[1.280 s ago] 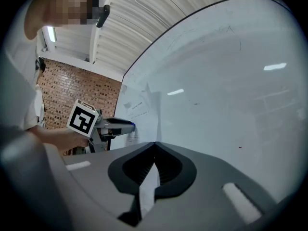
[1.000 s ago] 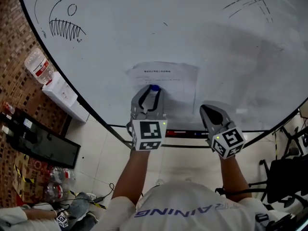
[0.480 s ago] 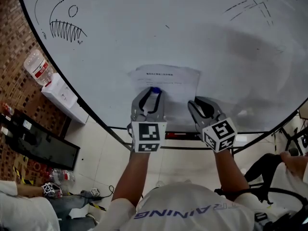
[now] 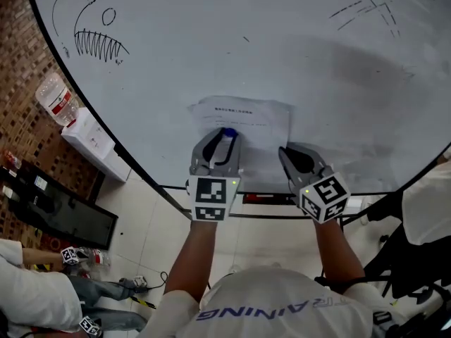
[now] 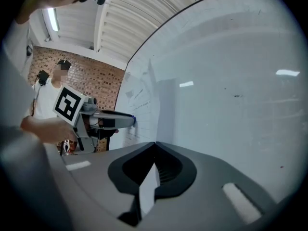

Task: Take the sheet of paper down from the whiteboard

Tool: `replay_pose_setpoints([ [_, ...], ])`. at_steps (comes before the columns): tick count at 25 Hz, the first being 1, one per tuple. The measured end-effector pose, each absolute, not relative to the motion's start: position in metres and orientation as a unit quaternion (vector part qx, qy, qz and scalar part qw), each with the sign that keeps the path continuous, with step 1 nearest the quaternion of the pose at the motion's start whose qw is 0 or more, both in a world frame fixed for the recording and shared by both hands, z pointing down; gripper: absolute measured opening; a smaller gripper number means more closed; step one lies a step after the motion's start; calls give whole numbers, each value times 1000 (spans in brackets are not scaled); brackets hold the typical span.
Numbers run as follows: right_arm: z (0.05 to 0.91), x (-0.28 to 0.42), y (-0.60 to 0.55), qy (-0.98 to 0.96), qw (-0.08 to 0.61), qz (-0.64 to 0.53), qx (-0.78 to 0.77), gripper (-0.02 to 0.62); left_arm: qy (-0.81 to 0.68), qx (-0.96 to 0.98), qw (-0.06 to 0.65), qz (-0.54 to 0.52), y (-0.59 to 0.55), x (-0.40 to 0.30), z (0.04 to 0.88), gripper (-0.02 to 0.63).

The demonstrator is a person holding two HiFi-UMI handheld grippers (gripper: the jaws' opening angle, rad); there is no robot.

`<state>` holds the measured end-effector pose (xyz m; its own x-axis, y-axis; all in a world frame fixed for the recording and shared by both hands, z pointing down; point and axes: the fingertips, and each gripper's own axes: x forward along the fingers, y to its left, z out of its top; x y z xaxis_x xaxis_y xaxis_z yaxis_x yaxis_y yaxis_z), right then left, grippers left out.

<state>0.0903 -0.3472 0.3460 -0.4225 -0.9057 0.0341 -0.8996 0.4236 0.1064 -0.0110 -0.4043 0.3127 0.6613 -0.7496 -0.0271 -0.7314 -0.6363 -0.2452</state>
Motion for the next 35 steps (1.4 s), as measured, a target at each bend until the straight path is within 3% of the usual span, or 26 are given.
replay_pose_setpoints([
  [18,395,142,-296,-820,41,4,571,8,438,-898,-53,-5,-363,-87,409,130],
  [35,406,164,-277,-811,41,-1,583,8,434,-898,-69,3,-354,-86,420,130],
])
